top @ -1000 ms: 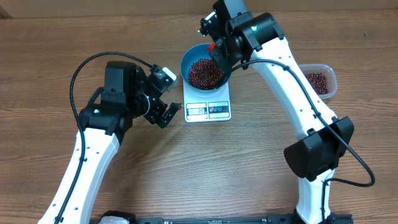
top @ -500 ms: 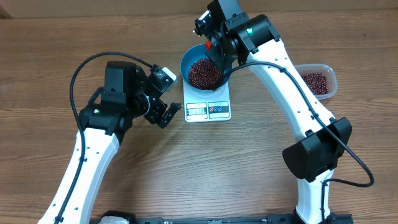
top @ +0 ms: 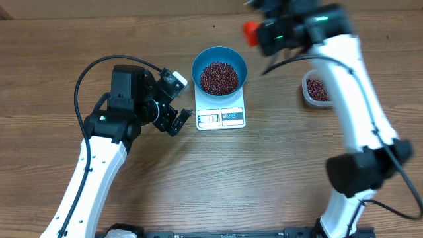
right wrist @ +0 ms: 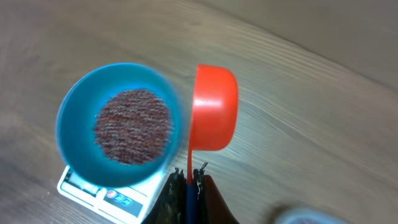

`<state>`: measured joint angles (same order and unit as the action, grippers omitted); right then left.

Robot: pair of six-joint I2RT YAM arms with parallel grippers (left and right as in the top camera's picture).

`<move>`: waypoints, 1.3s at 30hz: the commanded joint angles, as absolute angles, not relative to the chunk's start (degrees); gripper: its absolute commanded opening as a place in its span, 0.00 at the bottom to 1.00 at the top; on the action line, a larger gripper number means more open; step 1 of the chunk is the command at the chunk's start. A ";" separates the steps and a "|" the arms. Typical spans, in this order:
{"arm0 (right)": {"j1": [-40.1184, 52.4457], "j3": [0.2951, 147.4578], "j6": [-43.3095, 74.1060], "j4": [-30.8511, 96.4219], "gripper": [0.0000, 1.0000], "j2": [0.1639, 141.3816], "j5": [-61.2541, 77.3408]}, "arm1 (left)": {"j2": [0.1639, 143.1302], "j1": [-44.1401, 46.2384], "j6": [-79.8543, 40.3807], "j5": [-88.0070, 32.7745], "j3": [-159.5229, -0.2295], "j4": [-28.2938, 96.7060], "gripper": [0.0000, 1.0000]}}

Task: Scoop item into bowl and weigh 150g on scale
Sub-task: 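Carry the empty scoop right back to the bean tub, then dip the red scoop into the tub beans and fill it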

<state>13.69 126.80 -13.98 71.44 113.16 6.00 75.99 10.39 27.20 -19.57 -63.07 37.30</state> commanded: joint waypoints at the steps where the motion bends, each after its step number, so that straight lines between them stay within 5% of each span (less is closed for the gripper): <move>1: 6.26 128.77 -10.28 73.56 0.04 107.85 10.57 | 76.25 10.17 27.88 -20.56 -64.34 37.28 0.99; 13: -12.47 128.53 -14.00 87.79 0.04 110.83 10.59 | 76.25 10.17 27.88 -20.56 -64.34 37.28 1.00; 39: -12.36 121.67 -12.82 87.29 0.04 121.71 0.05 | 76.25 10.17 27.86 -20.56 -64.34 37.26 1.00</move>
<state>-12.60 122.56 -13.32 88.03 121.40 0.99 75.99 10.39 27.20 -19.57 -63.07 37.30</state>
